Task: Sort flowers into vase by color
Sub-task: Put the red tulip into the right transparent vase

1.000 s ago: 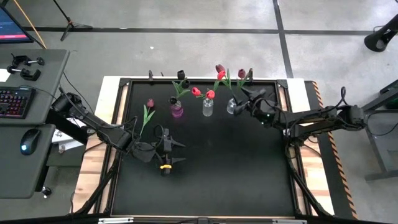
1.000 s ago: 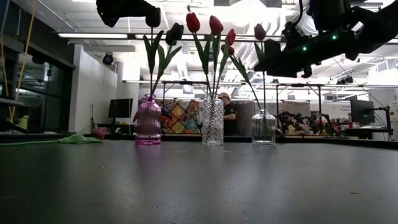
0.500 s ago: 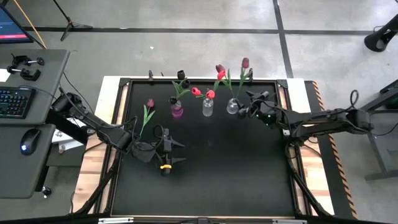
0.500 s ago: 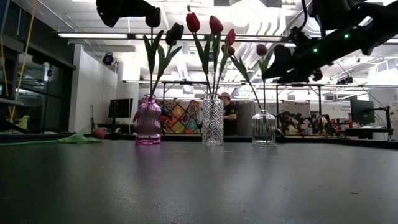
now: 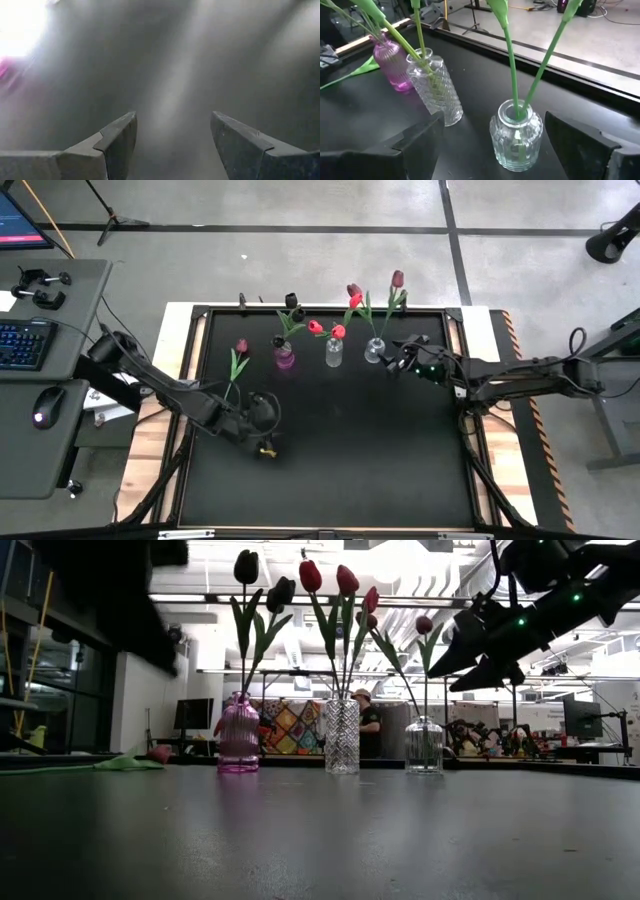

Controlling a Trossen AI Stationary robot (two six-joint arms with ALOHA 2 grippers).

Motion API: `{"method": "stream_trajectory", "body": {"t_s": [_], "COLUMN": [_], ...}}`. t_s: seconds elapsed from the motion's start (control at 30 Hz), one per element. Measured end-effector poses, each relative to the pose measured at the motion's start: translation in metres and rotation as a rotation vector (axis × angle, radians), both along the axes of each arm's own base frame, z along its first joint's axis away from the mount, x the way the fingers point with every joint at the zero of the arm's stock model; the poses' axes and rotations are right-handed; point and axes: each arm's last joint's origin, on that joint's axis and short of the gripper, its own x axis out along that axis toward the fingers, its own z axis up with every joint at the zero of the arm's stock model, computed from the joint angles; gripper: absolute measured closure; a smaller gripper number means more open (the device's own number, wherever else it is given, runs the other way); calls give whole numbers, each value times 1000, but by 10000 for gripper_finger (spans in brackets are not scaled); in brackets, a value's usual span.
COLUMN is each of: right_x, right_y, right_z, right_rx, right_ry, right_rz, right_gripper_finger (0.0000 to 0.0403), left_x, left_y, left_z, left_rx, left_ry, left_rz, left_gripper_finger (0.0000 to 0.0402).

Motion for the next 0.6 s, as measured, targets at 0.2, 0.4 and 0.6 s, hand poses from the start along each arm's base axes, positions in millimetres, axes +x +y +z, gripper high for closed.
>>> {"method": "stream_trajectory", "body": {"t_s": [0.2, 0.4, 0.6], "right_x": [1, 3, 7], "right_y": [0, -1, -1], "right_z": [-2, -5, -14], "right_rx": [28, 43, 54], "right_ry": [-11, -8, 42], "right_rz": [-15, -22, -23], "right_gripper_finger": [71, 71, 71], "left_x": [-18, -23, -22], "left_y": [27, 74, 117], "left_z": [-26, -34, -39], "left_rx": [126, 186, 175], "left_ry": [209, 429, 601], "left_rz": [414, 687, 769], "left_gripper_finger": [163, 163, 163]}}
